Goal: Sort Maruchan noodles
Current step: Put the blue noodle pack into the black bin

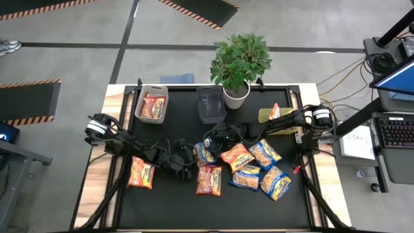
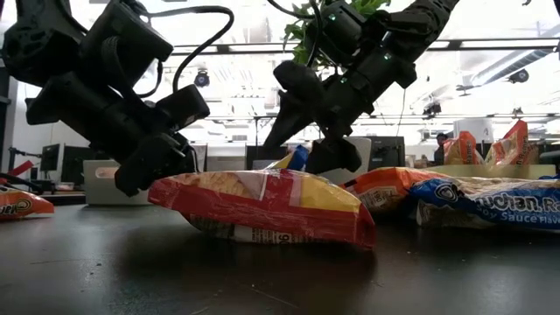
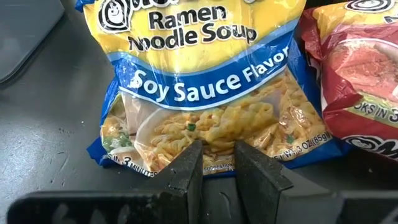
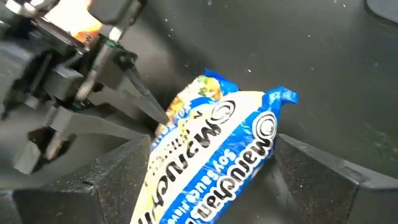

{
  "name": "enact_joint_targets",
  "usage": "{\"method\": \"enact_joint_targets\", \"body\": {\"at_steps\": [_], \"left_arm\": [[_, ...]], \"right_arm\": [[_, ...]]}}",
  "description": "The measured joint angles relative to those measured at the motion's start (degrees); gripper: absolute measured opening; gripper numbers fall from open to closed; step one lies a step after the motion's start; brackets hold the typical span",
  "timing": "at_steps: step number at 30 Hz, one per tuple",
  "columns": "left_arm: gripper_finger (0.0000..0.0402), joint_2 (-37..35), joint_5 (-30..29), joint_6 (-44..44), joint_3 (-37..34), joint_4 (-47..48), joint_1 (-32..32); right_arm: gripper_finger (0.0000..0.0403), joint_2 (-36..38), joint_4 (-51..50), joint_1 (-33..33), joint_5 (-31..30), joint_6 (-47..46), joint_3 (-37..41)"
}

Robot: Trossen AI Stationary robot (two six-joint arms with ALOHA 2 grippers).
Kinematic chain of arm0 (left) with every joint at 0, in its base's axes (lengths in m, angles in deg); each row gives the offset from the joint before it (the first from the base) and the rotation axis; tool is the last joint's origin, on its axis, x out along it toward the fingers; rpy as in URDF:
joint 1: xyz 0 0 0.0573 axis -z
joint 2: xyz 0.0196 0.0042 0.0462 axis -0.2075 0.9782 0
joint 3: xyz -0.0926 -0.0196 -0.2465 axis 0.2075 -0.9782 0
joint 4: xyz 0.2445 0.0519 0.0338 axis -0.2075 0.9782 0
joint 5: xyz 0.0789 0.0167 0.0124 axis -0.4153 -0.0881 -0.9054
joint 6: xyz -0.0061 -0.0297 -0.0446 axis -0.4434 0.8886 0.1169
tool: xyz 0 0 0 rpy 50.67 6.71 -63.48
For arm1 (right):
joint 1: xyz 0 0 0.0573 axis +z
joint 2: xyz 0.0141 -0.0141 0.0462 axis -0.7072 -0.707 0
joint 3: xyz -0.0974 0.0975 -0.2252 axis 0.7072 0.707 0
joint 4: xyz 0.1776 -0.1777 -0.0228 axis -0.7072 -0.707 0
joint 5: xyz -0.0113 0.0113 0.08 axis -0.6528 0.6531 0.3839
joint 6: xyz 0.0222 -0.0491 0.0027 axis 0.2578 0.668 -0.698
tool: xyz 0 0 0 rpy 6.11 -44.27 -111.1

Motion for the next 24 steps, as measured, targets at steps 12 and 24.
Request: {"method": "enact_joint_targets", "body": {"at_steps": [12,24], "left_arm": [[0.0077,0.0,-0.2,0.0,-0.1,-0.8,-0.6],[0.0077,0.0,-0.2,0.0,-0.1,-1.2,-0.6]], "right_arm": [[0.0325,-5.1,5.8,0.9,-0.1,0.0,0.1],[0.027,-6.1,7.5,0.9,1.9,0.5,0.1]]}}
